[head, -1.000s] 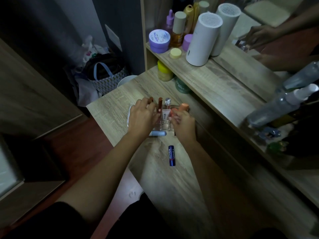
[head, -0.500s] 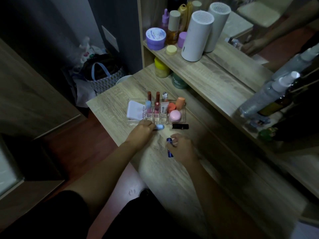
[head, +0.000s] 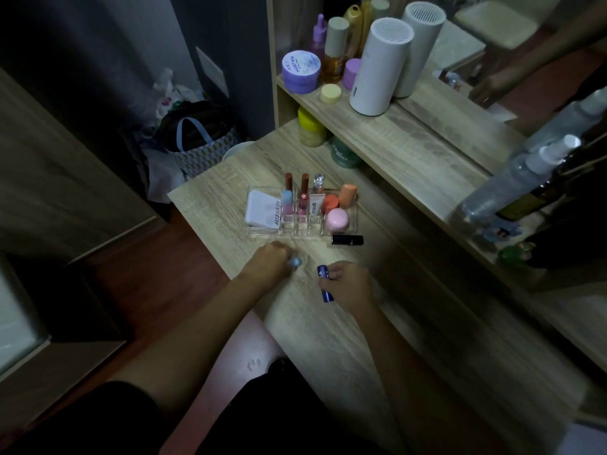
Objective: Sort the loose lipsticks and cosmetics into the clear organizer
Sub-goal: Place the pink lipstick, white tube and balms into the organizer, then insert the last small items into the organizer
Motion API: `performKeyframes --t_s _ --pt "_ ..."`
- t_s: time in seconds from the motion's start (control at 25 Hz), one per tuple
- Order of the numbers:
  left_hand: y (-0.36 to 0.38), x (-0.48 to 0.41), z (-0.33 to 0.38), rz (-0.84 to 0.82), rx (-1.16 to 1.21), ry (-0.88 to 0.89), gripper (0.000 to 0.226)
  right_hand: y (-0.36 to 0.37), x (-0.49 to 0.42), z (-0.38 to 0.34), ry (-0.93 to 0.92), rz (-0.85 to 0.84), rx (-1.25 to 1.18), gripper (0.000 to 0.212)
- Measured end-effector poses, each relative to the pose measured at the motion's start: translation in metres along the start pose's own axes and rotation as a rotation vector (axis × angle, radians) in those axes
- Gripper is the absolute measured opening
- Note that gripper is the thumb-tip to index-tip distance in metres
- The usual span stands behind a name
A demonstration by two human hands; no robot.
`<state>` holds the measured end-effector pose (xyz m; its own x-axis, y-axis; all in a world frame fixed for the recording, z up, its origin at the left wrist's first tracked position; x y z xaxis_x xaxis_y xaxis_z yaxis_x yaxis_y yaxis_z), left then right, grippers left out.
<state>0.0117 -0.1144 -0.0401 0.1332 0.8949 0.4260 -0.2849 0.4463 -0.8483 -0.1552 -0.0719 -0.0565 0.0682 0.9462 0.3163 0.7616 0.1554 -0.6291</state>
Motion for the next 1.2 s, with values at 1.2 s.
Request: performKeyframes --t_s 1.2 --pt "-0.027 -0.011 -0.005 0.464 0.626 -0.128 0.028 -0.002 -0.039 -0.039 -0.279 0.334 -0.013 0.033"
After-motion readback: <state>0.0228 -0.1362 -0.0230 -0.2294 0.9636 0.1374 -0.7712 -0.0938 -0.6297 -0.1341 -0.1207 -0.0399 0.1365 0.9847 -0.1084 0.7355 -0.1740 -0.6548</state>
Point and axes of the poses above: each hand's wrist, its own x-axis away from the middle knuckle, its own y-axis out of the palm, z = x × y, the point moved 2 cm from there along -x, towards the middle knuckle, and after that the axes turned 10 degrees about -y, right-handed, at the moved point
